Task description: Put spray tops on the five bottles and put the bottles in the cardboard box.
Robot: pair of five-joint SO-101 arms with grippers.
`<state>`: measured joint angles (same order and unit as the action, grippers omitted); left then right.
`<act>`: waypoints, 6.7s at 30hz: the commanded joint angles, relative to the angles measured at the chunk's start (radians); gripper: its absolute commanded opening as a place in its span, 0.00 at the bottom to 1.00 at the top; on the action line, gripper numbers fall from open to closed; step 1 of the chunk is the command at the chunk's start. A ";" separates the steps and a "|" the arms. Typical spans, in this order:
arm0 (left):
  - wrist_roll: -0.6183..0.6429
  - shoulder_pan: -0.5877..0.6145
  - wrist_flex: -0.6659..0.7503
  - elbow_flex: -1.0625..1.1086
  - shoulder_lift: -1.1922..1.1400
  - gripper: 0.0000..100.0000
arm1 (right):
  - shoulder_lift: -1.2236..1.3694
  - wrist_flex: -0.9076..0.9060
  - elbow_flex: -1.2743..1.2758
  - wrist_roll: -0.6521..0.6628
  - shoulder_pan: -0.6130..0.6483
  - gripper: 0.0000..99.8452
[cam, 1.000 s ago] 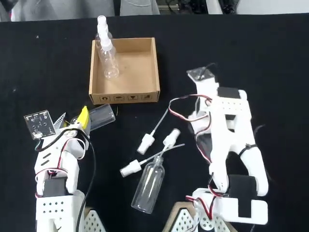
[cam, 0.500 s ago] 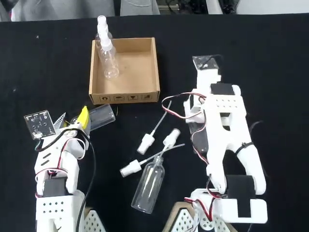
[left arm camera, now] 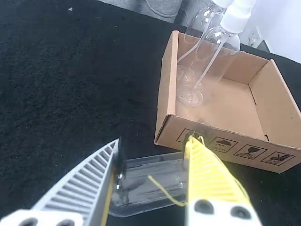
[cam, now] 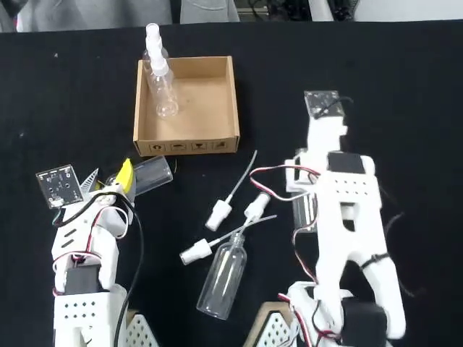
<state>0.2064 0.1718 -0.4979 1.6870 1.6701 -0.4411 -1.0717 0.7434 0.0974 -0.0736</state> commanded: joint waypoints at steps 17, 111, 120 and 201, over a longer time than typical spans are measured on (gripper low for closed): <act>-0.149 0.001 0.018 0.021 0.014 0.21 | -0.223 0.212 0.173 -0.140 -0.126 0.09; -0.186 -0.881 -0.110 -1.142 -1.671 0.16 | -0.797 0.364 0.521 -0.178 -0.239 0.09; -0.186 -0.872 -0.112 -1.181 -1.746 0.11 | -0.799 0.364 0.521 -0.178 -0.239 0.09; 0.230 -0.414 -0.334 -1.033 -0.934 0.03 | -0.803 0.364 0.524 -0.176 -0.141 0.09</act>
<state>0.4120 -0.2700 -0.8539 0.6667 0.6713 -1.2052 -0.7342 1.2681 -0.0806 -0.2731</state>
